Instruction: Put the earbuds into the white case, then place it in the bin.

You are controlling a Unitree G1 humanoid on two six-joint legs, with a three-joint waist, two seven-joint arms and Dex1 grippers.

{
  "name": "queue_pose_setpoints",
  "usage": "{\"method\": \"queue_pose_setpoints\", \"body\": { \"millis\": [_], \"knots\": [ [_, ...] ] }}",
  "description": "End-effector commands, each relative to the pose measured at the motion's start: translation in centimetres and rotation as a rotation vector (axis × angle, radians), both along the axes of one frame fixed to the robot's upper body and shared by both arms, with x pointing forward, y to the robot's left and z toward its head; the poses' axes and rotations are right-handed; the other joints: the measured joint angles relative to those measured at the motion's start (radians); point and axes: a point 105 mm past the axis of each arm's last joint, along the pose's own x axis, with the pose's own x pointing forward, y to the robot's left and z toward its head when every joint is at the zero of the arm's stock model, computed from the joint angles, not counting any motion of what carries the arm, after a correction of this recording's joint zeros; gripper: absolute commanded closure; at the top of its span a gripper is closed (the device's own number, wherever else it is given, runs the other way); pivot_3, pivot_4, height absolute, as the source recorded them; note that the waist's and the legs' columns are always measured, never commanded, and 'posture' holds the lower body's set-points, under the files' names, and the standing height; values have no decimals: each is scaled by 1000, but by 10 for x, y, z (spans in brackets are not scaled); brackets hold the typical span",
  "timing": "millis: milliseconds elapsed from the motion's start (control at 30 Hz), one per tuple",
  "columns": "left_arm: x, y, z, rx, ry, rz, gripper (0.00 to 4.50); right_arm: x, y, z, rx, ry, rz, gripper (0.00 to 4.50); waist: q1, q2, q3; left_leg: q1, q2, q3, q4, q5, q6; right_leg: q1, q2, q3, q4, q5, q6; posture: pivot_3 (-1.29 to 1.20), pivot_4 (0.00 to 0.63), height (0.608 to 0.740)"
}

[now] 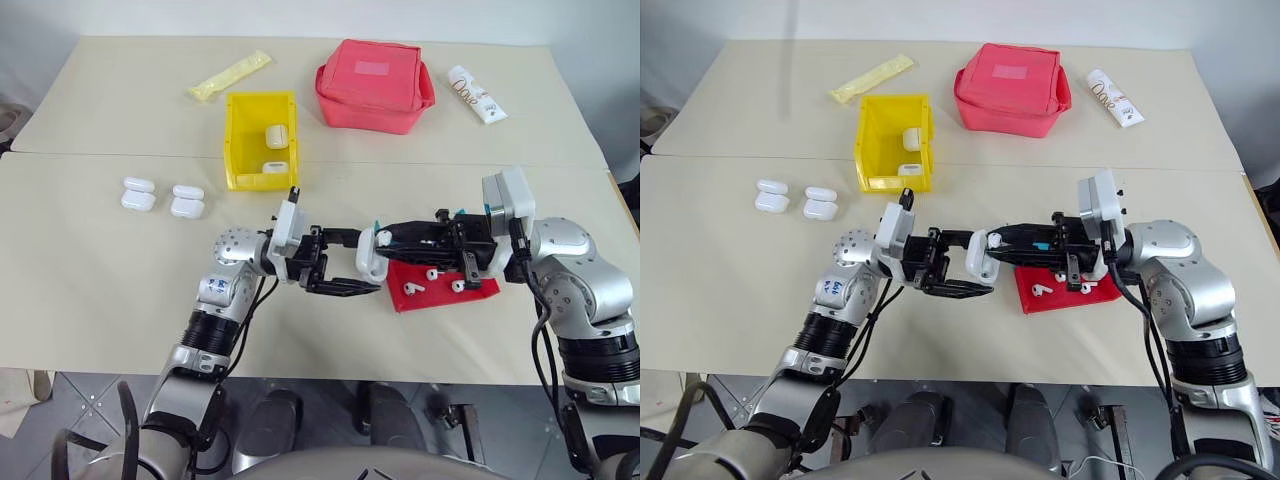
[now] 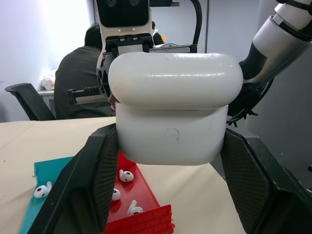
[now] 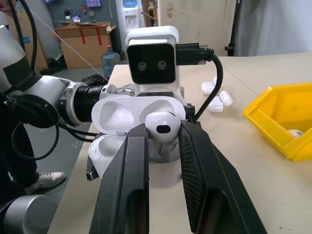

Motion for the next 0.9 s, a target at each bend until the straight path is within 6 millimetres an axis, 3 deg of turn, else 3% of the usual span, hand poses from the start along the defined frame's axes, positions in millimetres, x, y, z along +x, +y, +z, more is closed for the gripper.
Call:
{"method": "queue_pose_setpoints", "body": {
  "millis": [33, 433, 900],
  "knots": [
    [7, 11, 47, -151, -163, 48, 1728, -5, -6, -33, -128, 144, 35, 4011, 0, 0, 0, 0, 0, 0, 0, 0, 0, 0, 0, 0, 0, 0, 0, 0, 150, 740],
    [9, 9, 43, -124, -192, 41, 1728, -7, -5, -45, -290, 188, 122, 4011, 1, 0, 0, 0, 0, 0, 0, 0, 0, 0, 0, 0, 0, 0, 0, 0, 150, 740],
    [12, 4, 42, -110, -181, 50, 1728, 1, -5, -51, -321, 200, 64, 4011, 1, 0, 0, 0, 0, 0, 0, 0, 0, 0, 0, 0, 0, 0, 0, 0, 150, 740]
  ]
}}
